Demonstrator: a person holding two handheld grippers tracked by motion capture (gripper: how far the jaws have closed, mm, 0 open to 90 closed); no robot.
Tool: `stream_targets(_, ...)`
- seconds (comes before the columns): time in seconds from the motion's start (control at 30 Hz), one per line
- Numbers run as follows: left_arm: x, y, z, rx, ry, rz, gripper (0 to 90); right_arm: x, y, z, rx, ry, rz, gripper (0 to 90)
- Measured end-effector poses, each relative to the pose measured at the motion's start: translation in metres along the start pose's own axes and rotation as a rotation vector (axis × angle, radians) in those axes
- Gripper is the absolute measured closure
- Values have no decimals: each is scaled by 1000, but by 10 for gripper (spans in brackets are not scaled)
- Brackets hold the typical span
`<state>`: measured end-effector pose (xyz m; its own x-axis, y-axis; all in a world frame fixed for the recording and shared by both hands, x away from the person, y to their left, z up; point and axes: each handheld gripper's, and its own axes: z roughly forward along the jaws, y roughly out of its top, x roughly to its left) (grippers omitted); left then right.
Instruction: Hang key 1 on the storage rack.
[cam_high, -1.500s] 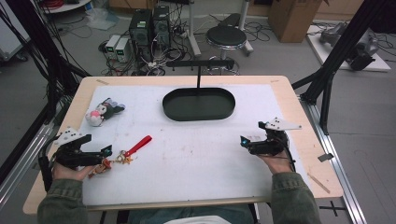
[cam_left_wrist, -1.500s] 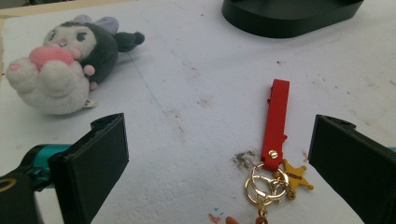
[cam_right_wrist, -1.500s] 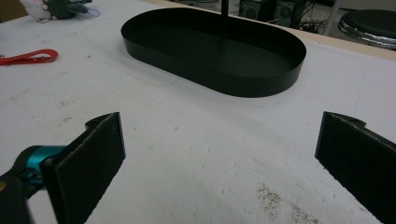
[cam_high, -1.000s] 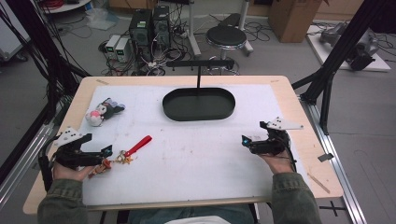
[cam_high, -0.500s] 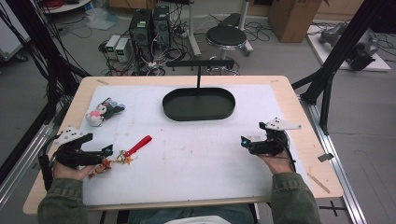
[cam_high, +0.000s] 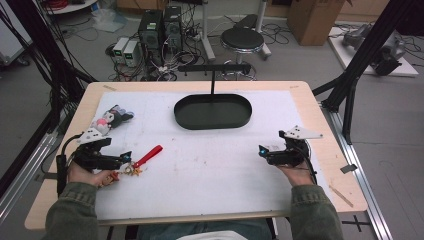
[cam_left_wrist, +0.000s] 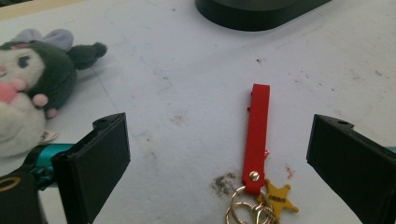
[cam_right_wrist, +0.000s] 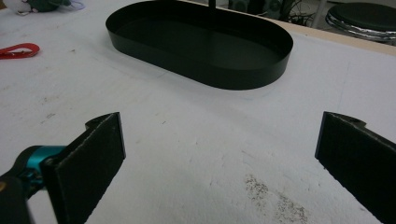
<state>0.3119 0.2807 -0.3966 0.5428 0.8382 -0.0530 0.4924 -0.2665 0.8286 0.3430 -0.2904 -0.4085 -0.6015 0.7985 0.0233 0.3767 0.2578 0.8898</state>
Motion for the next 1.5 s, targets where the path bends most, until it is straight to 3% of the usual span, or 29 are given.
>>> stream_targets(0.27,-6,11,21,42,-42,20,73,-1,0,-1,-7,-16,16,5)
stream_targets(0.37,-14,16,34,88,-62,60,73,-1,0,-2,-8,-19,10,5)
stream_targets(0.53,-24,23,46,139,-84,89,73,-2,0,-2,-8,-18,14,5)
stream_targets(0.9,-42,38,79,263,-93,162,95,-4,0,-2,-9,-24,10,5)
stream_targets(1.07,-35,37,93,319,-93,129,103,-7,-1,-5,-3,-46,20,5)
stream_targets(1.17,-28,36,96,343,-103,109,164,-8,-1,-5,3,-46,28,5)
stream_targets(1.23,-29,34,97,373,-88,152,264,-9,-2,-4,7,-49,34,5)
stream_targets(1.43,-32,31,101,411,-108,171,380,-9,-2,-5,1,-53,36,5)
stream_targets(1.5,-34,31,100,405,-91,192,442,-9,-2,-4,1,-59,35,5)
